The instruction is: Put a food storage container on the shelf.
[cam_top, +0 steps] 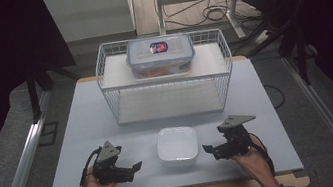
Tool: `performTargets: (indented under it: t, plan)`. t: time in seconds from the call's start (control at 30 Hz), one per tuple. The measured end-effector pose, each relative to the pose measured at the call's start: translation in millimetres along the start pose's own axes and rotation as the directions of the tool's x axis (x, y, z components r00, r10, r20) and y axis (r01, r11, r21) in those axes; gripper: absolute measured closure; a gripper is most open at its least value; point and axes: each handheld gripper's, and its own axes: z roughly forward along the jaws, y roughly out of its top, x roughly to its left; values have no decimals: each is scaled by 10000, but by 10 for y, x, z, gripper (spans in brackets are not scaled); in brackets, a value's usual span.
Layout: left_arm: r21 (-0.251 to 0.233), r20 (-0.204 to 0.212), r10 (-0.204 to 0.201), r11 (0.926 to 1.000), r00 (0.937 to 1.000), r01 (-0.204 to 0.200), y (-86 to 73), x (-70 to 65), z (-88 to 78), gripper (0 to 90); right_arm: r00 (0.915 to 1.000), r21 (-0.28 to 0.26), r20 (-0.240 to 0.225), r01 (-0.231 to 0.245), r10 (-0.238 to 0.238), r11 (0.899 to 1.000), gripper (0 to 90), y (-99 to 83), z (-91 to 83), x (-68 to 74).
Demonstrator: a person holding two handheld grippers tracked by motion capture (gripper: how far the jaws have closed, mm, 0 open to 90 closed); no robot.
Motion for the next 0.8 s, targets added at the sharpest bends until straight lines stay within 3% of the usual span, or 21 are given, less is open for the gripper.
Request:
performTargets:
  t: [0.37, 0.5, 0.6, 0.8]
  plan:
    - [60, 326, 4, 10000, 9995, -6, 87, -49, 17, 54, 9993, -117, -302, -213, 209, 9997, 74, 52, -13, 38]
    - [177, 572, 140, 9997, 9983, -150, 193, -98, 29, 43, 9995, -131, -268, -186, 182, 9997, 37, 90, -5, 91]
    - [119, 1040, 124, 9998, 9945, -137, 313, -129, 39, 48, 9989, -206, -338, -319, 312, 9993, 22, 121, 4, 110]
    - [176, 1206, 35, 9998, 9927, -57, 430, -136, 147, 76, 9971, -291, -580, -502, 485, 9983, 20, 189, 7, 114]
